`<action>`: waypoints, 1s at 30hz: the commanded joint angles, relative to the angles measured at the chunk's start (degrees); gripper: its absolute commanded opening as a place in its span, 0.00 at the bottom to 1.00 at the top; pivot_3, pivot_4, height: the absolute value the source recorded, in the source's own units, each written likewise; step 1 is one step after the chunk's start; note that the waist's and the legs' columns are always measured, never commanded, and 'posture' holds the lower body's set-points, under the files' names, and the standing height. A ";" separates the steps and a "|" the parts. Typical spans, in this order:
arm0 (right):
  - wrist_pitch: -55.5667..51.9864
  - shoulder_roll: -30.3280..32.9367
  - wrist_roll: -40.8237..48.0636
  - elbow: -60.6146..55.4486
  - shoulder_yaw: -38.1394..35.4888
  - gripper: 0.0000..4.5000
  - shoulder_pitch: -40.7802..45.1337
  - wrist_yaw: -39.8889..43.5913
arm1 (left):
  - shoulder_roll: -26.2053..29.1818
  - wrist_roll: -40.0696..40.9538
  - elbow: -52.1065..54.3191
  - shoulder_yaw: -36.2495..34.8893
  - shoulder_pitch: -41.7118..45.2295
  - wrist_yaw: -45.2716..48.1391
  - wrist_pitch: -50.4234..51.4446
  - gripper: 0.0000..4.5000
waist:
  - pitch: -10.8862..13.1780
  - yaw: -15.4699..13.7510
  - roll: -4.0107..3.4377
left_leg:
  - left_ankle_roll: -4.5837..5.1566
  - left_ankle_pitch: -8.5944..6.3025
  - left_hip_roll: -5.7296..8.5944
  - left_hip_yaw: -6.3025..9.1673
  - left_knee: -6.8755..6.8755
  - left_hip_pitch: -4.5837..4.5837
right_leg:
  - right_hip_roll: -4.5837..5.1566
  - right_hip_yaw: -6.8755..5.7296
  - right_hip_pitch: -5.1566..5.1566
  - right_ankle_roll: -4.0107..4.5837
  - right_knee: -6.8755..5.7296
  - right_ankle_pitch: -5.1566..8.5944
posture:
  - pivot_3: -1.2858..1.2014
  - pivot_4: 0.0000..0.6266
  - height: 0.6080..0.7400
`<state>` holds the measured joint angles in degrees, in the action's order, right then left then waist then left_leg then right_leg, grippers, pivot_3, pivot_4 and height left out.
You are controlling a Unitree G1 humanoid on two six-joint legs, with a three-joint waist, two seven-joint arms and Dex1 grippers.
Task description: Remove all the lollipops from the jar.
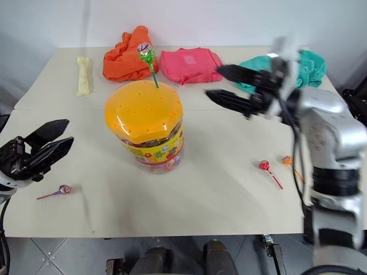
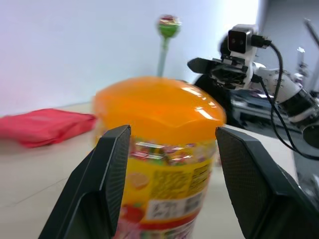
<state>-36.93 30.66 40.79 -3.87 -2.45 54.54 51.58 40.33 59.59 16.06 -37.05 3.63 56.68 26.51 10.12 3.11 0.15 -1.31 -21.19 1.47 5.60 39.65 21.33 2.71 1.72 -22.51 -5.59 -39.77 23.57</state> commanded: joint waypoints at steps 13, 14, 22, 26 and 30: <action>-3.40 -12.09 -4.54 3.57 5.18 0.45 8.46 -8.27 | -0.83 1.21 3.01 -1.45 -1.52 -1.53 -0.70 0.64 | -0.04 1.67 0.06 | 0.00 0.01 0.30 0.31 0.04 -0.05 | 0.32 -0.46 0.01 -0.01 -0.21 -0.01 | 0.52 0.24 1.00; -3.23 -12.86 -4.65 3.75 5.25 0.37 8.76 -8.43 | -0.84 1.17 3.05 -1.35 -1.45 -1.59 -0.77 0.64 | -0.04 1.78 0.06 | 0.00 0.01 0.30 0.33 0.04 -0.05 | 0.34 -0.54 0.01 -0.01 -0.22 -0.01 | 0.52 0.24 1.00; 0.02 -15.32 -3.13 3.98 1.51 0.01 9.39 -6.10 | -0.62 1.12 2.97 -0.79 -0.68 -1.25 -0.90 0.64 | -0.04 2.05 0.06 | 0.00 0.01 0.31 0.33 -0.02 -0.07 | 0.65 -1.37 0.00 -0.01 -0.26 -0.01 | 0.52 0.24 1.00; 5.60 -10.45 -2.38 6.81 -5.53 0.01 9.36 -2.36 | 0.52 0.89 3.71 -0.26 -1.52 1.16 -0.39 0.64 | -0.04 1.82 0.06 | 0.01 0.01 0.35 0.33 -0.02 -0.07 | 0.70 -1.42 0.06 -0.01 -0.25 -0.01 | 0.52 0.24 1.00; 5.76 2.28 -6.81 9.84 -6.80 0.01 6.04 1.96 | 2.45 -0.87 4.41 0.71 -3.75 4.69 -0.30 0.64 | -0.04 1.14 0.06 | 0.08 0.01 0.62 0.47 -0.04 -0.06 | 0.91 -1.42 0.14 -0.01 -0.15 -0.01 | 0.52 0.24 1.00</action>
<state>-32.31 30.04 35.34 6.26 -7.65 61.70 51.38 41.72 59.16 18.12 -36.39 0.67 59.58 26.65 10.08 4.25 0.21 -1.21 -21.17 2.13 6.05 39.59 21.26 3.66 0.31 -22.36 -5.60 -39.87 23.56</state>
